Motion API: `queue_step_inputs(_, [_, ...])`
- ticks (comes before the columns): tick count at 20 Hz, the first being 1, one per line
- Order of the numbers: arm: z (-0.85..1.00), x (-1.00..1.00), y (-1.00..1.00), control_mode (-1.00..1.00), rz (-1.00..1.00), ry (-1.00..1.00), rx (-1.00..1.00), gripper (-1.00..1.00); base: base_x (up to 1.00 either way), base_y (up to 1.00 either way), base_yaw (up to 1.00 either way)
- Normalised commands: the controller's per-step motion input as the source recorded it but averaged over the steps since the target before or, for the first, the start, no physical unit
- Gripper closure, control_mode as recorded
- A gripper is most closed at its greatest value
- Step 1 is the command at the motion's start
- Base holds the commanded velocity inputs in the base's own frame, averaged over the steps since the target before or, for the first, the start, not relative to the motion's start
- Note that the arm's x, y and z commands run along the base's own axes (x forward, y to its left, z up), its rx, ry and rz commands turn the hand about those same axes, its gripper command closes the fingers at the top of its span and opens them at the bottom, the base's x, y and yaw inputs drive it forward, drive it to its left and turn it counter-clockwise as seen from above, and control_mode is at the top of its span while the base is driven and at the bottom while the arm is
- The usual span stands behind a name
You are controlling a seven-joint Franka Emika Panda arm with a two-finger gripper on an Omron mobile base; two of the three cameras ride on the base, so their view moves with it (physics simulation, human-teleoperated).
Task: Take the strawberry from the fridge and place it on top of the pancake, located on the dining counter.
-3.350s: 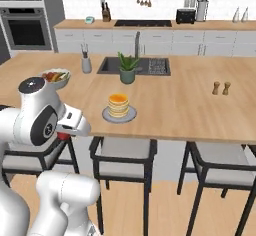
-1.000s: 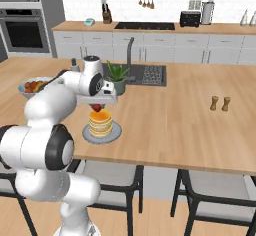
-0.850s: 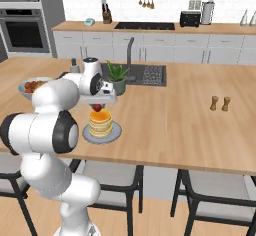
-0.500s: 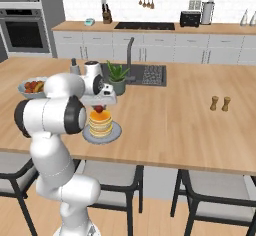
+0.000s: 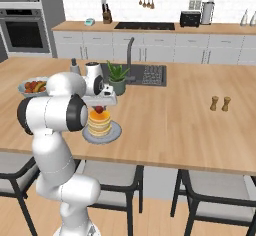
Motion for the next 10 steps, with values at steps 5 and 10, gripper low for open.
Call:
queue_step_inputs(5, [-0.01,-0.01,-0.03,-1.00,0.00,-0.03,0.00,-1.00,0.00,0.00,0.00])
queue_step_inputs(10, [0.00,-0.02,-0.02,-1.00,0.00,-0.05,0.00,-1.00,0.00,0.00,0.00])
